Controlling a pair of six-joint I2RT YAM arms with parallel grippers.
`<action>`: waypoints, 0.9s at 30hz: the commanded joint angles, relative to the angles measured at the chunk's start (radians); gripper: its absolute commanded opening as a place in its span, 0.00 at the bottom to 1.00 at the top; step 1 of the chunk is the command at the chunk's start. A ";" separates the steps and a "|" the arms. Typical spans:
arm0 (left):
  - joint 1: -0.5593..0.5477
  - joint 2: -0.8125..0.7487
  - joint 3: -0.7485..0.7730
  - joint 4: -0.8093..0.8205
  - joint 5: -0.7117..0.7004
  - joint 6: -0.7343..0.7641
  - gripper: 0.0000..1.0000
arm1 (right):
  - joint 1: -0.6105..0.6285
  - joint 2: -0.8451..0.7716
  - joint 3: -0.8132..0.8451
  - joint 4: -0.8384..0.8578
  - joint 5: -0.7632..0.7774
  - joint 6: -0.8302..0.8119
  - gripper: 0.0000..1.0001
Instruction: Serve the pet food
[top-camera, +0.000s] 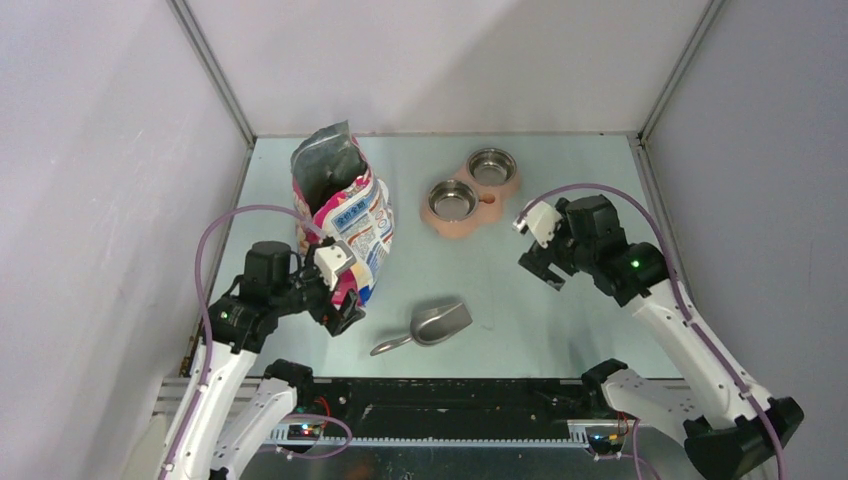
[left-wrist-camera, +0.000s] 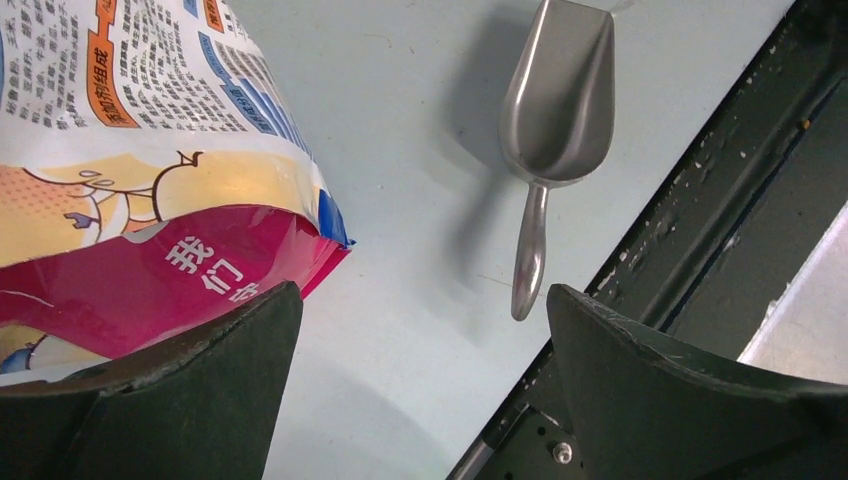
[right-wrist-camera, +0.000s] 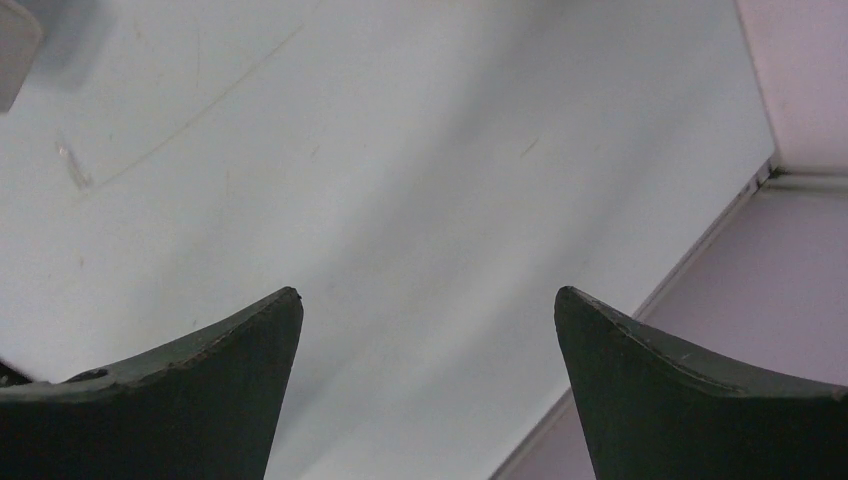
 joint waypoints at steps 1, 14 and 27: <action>-0.025 0.040 0.105 -0.037 0.043 0.078 1.00 | -0.055 -0.123 0.033 -0.164 -0.058 0.030 1.00; -0.583 0.621 0.667 -0.132 -0.292 0.182 0.97 | -0.523 -0.111 0.139 -0.095 -0.710 0.555 0.93; -0.619 0.999 0.437 0.265 -0.352 -0.178 0.70 | -0.650 0.045 0.057 0.182 -0.788 0.719 0.89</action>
